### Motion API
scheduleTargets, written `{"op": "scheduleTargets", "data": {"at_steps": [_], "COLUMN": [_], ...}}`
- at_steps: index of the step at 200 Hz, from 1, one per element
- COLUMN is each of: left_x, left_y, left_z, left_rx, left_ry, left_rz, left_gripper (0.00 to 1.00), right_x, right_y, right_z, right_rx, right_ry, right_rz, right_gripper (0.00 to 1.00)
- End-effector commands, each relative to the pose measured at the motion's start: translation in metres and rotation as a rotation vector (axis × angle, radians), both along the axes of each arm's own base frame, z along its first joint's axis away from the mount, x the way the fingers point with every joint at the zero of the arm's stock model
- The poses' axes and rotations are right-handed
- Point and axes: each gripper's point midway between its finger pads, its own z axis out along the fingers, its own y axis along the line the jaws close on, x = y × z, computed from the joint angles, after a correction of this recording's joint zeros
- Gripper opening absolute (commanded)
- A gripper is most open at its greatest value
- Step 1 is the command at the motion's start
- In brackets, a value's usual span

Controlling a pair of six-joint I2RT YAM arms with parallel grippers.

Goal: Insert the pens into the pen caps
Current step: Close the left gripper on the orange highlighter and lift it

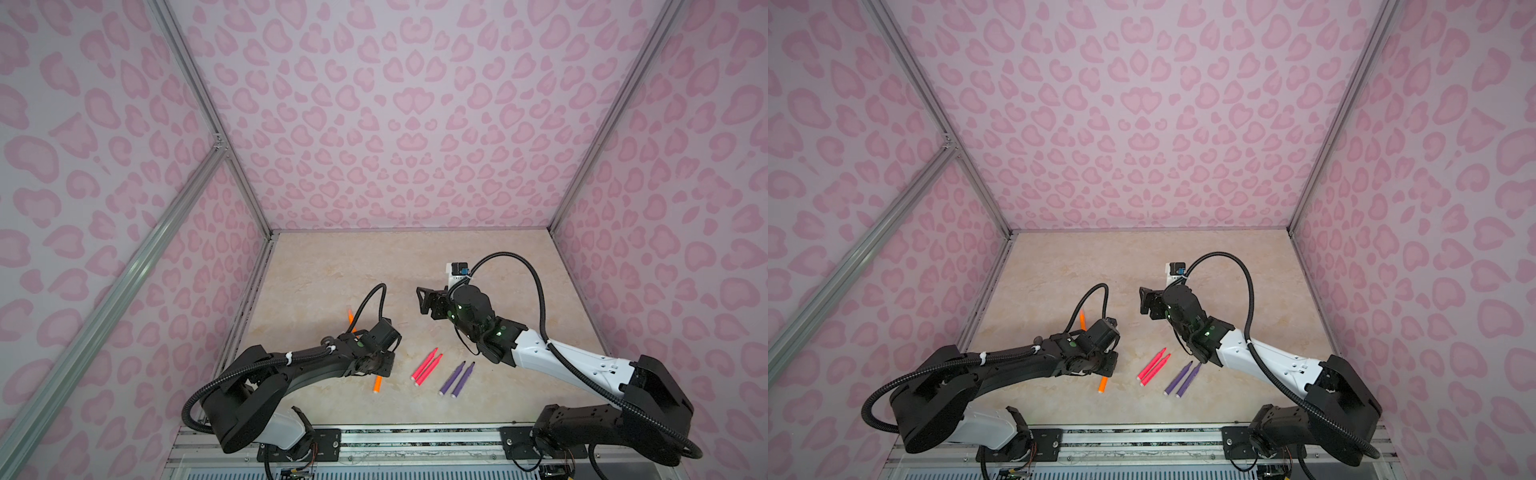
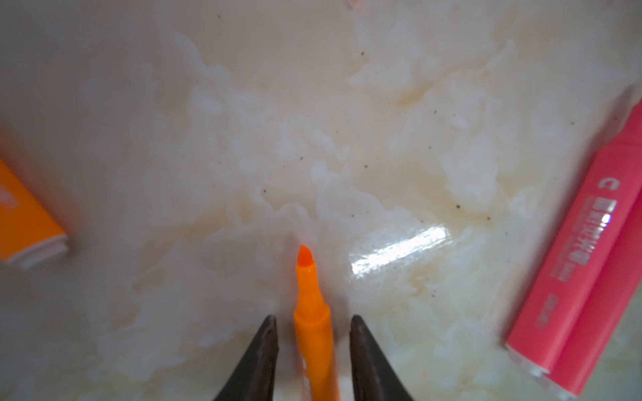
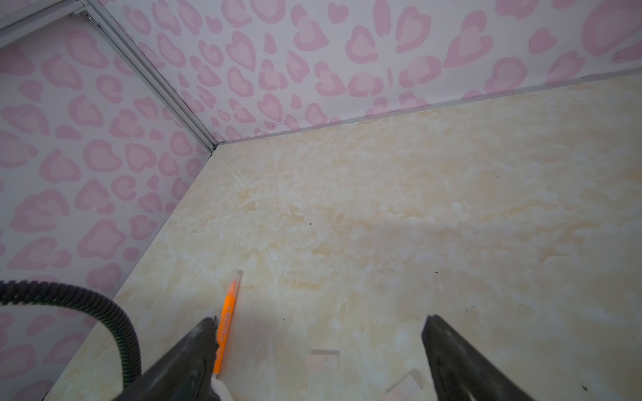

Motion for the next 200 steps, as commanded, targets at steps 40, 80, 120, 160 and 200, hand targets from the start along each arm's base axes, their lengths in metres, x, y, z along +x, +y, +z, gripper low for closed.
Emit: {"op": "scheduleTargets", "data": {"at_steps": [40,80,120,160,200], "left_x": [-0.0187,-0.0171,-0.0183,-0.0213,-0.0209], "left_y": [0.0188,0.0194,0.0177,0.0158,0.0148], "left_z": [-0.0009,-0.0011,-0.0022,-0.0028,-0.0030], "left_rx": [0.081,0.103,0.143,0.159,0.164], "left_ry": [0.048,0.035,0.022,0.016,0.015], "left_rz": [0.013,0.014,-0.003,-0.019,-0.023], "left_gripper": [0.38,0.37,0.32,0.27,0.18], "right_x": [0.0021,0.0027,0.0029,0.0015,0.0016], "right_y": [0.0002,0.0045,0.0046,0.0034,0.0025], "right_z": [0.0030,0.0019,0.0051,0.0082,0.0065], "right_rx": [0.011,0.020,0.023,0.025,0.022], "right_ry": [-0.016,-0.012,-0.012,-0.018,-0.016], "right_rz": [-0.008,0.004,0.004,0.005,0.001], "right_gripper": [0.93,0.93,0.93,0.93,0.93]}}
